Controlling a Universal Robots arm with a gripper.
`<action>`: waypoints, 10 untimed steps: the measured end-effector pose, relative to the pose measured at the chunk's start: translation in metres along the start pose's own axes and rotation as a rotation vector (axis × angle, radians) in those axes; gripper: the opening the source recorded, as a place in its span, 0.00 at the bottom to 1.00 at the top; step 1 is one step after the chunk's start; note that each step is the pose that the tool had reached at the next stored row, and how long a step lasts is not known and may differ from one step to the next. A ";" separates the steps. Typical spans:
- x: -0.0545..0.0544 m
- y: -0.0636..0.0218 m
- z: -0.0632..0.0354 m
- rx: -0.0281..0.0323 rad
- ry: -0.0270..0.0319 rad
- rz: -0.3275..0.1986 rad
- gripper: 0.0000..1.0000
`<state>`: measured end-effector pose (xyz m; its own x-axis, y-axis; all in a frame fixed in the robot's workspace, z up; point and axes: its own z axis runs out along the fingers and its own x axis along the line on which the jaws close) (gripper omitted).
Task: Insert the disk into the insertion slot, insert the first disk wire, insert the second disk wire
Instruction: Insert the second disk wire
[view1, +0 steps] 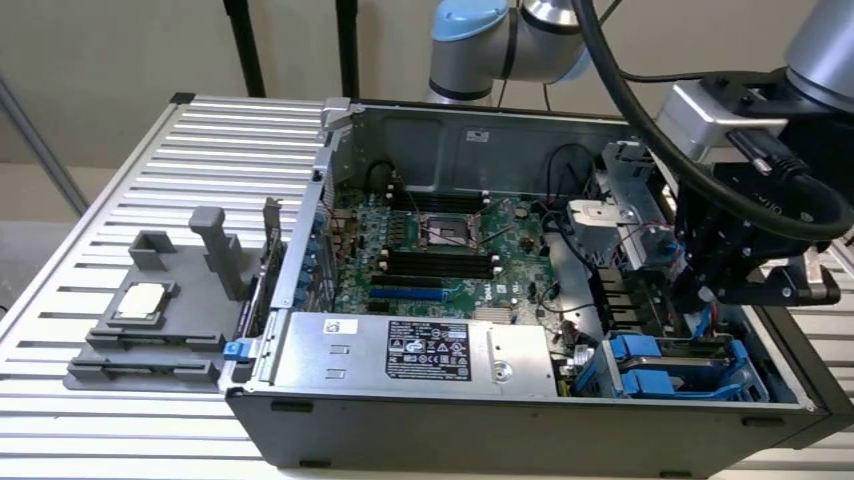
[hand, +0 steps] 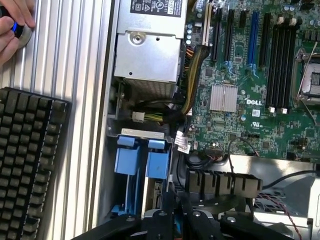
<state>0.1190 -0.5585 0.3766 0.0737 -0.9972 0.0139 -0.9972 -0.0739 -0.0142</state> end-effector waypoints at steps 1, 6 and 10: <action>0.002 0.0004 0.0009 0.0066 0.0000 0.000 0.16; 0.010 0.0022 0.0050 0.0374 0.0002 0.001 0.16; 0.017 0.0070 0.0089 0.0544 -0.0015 0.001 0.16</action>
<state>0.1135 -0.5758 0.3678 0.0729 -0.9973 0.0123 -0.9949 -0.0736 -0.0685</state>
